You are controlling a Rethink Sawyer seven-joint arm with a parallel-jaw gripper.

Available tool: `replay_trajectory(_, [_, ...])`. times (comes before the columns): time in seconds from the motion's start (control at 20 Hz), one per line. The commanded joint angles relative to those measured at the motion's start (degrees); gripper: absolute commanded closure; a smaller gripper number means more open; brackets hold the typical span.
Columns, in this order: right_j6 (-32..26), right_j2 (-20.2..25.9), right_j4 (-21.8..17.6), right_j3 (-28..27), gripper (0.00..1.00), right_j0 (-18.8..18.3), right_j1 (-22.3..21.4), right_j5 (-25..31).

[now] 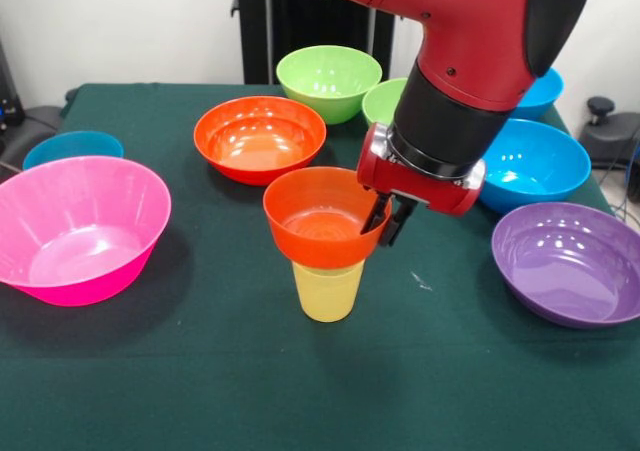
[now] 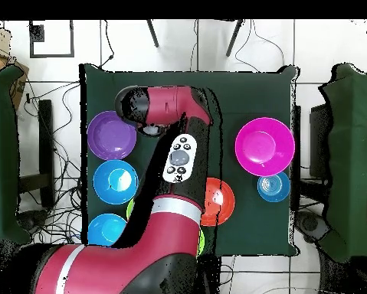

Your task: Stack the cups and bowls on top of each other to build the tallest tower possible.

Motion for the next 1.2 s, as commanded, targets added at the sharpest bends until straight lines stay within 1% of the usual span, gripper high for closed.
replay_trajectory(0.05, [7.10,3.54,-0.14,5.68,1.00,0.40,0.86,-1.21])
replay_trajectory(0.2, [6.90,3.58,-0.21,6.15,1.00,0.49,0.66,-1.24])
replay_trajectory(0.8, [7.44,3.62,-0.70,8.04,1.00,0.69,0.74,-4.89])
replay_trajectory(1.2, [7.50,3.61,-0.74,6.95,1.00,0.41,2.20,-6.42])
